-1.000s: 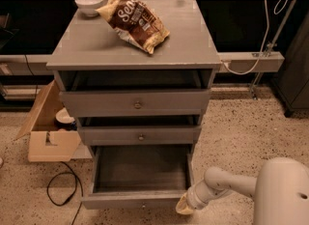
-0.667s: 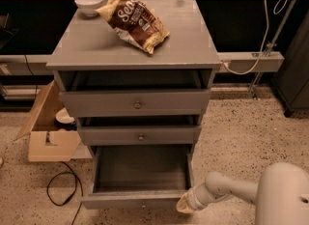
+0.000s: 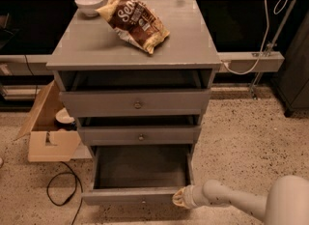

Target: Close bottom drawer

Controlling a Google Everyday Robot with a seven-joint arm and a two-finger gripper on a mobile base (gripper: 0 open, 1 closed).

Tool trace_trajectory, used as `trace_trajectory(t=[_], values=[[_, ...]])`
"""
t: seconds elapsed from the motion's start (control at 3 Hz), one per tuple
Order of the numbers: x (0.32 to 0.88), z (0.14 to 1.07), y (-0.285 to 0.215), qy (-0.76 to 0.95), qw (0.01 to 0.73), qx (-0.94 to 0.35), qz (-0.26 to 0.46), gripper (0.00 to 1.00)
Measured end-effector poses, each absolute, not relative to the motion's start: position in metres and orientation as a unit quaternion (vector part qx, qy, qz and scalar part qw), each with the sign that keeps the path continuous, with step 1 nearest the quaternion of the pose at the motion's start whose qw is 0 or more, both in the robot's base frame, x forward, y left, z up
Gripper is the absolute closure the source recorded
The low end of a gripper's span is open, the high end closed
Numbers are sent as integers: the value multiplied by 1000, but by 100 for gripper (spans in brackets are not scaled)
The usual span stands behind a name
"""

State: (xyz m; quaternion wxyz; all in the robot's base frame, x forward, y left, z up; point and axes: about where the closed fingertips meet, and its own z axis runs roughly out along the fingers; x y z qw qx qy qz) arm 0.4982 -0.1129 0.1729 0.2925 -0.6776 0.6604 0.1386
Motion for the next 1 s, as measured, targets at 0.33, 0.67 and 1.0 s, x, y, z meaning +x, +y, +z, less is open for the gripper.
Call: trace_trajectory(t=[0.33, 0.67, 1.0], values=[[518, 175, -111, 651, 330, -674, 116, 100], [536, 178, -106, 645, 358, -666, 110, 100], [575, 179, -94, 634, 391, -656, 117, 100]])
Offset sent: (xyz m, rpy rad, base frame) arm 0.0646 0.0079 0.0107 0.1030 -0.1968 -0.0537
